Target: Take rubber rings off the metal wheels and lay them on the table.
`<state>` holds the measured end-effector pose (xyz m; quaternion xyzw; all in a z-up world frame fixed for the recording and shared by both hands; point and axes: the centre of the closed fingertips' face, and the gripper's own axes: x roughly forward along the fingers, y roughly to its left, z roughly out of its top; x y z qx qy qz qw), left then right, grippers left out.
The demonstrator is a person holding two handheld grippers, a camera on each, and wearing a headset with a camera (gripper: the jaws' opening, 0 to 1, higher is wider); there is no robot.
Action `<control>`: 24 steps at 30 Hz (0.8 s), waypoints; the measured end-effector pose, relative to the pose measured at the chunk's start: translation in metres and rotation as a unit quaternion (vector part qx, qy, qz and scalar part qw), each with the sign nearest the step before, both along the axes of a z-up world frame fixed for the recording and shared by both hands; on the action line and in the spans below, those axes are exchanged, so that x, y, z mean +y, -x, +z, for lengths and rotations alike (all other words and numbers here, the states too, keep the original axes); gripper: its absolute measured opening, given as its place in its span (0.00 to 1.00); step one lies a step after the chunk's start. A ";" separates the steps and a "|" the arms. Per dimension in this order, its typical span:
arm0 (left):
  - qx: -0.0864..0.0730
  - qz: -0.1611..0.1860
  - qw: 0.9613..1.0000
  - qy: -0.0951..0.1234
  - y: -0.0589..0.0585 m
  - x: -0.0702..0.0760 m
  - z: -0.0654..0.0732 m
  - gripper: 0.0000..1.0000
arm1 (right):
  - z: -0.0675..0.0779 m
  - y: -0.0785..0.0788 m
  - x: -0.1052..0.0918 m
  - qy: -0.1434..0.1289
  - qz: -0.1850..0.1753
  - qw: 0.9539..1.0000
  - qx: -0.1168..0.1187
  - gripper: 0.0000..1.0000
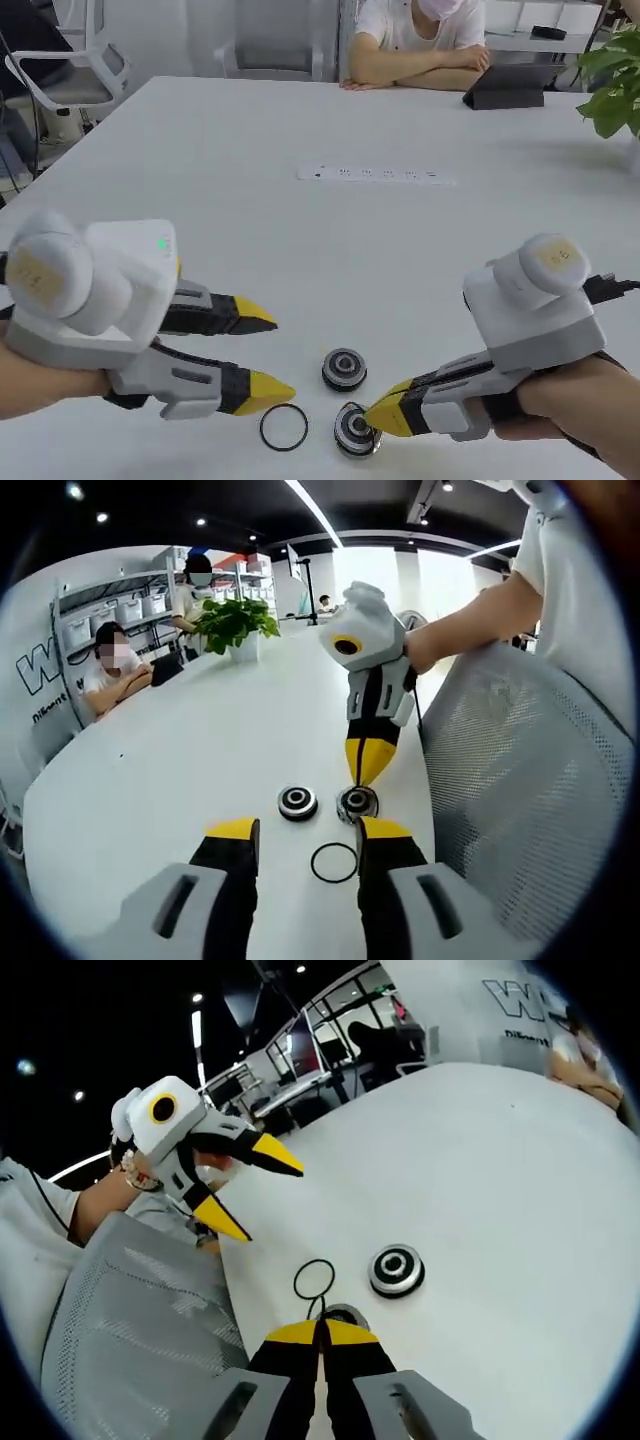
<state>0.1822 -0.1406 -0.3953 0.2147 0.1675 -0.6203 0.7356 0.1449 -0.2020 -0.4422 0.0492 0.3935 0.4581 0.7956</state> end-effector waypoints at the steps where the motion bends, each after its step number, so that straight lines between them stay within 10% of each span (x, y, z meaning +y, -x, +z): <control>1: -0.002 0.009 1.000 0.002 -0.001 0.007 0.002 0.36 | 0.006 -0.003 0.001 -0.010 -0.009 1.000 -0.001 0.00; 12: 0.007 0.069 0.997 0.021 0.009 0.052 0.010 0.52 | 0.020 -0.012 0.007 -0.039 -0.038 0.998 -0.015 0.00; 24: 0.041 0.091 0.994 0.037 0.030 0.061 -0.004 0.68 | 0.014 -0.011 0.035 -0.043 -0.022 0.998 -0.050 0.00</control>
